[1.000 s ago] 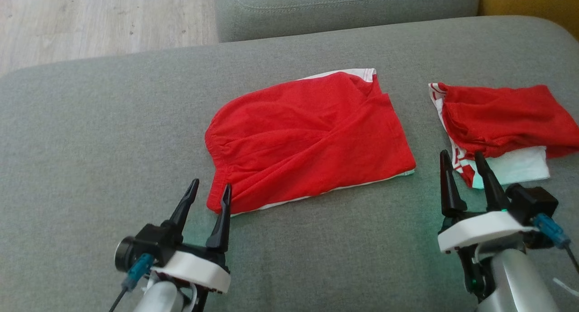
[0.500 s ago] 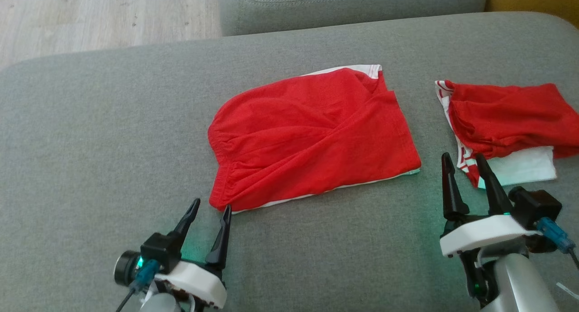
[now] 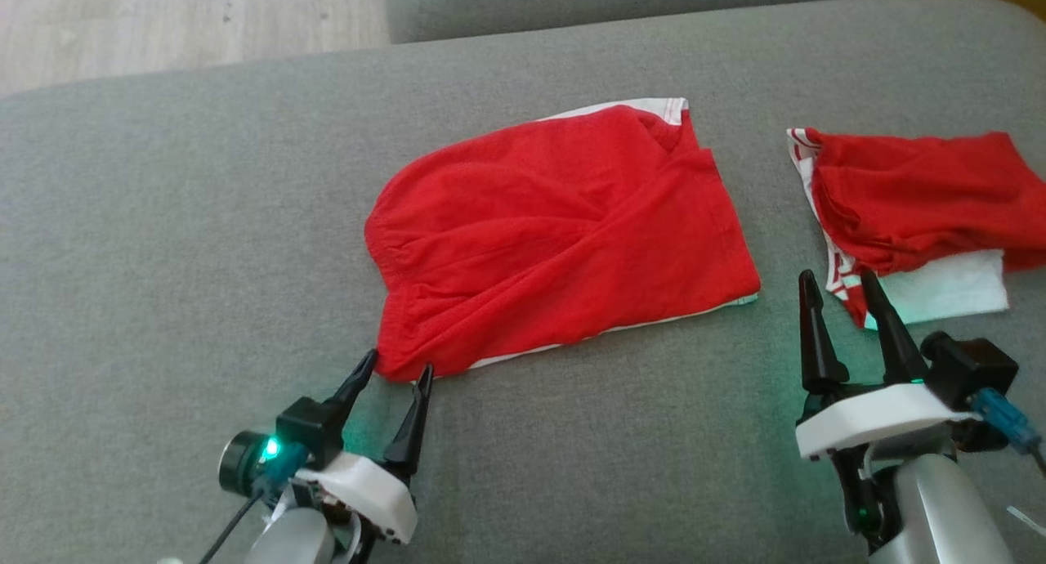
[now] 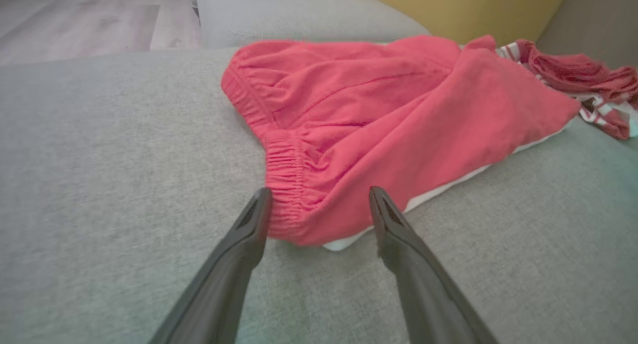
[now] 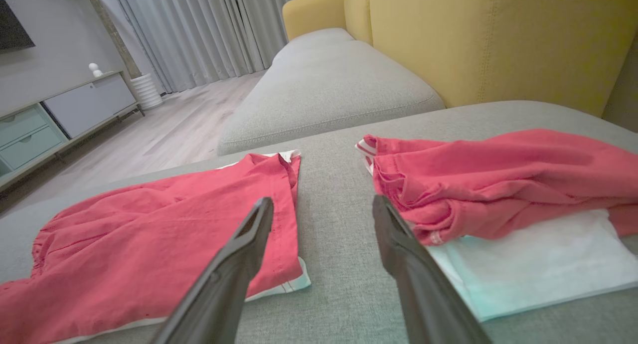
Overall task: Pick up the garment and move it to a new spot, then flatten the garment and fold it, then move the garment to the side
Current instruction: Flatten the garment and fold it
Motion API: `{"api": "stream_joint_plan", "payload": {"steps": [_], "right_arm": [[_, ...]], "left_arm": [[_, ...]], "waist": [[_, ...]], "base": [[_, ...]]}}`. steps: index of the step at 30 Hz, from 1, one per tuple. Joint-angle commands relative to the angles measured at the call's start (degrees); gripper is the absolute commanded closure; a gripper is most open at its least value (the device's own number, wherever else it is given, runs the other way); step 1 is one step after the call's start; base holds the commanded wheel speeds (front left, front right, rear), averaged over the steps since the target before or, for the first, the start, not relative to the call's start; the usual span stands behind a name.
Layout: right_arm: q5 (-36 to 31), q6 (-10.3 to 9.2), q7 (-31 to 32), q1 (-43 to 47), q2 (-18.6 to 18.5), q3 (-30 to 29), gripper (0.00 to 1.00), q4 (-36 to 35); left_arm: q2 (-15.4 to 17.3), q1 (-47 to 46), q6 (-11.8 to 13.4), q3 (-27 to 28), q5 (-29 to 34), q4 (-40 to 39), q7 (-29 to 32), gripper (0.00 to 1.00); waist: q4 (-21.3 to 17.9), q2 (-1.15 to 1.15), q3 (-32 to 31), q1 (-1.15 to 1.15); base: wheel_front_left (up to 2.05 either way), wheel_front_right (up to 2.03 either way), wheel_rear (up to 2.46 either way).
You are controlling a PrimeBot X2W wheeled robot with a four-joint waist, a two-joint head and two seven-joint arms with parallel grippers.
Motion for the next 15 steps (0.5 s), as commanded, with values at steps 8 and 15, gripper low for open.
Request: {"api": "stream_joint_plan", "payload": {"steps": [8,15], "right_arm": [[0.3,-0.04,0.1,-2.7,-0.1,2.1,0.0,-1.9],[0.4,-0.04,0.0,-3.1,-0.1,2.4,0.0,-1.3]], "left_arm": [[1.0,-4.2,1.4,1.2,0.6,2.9,3.0,0.0],[0.9,-4.1,3.7,1.9,0.3,4.2,2.3,0.0]], "waist": [[-1.3,0.0,1.0,0.0],[-1.5,0.0,0.6,0.0]], "base": [[0.0,0.0,0.0],[0.0,0.0,0.0]]}}
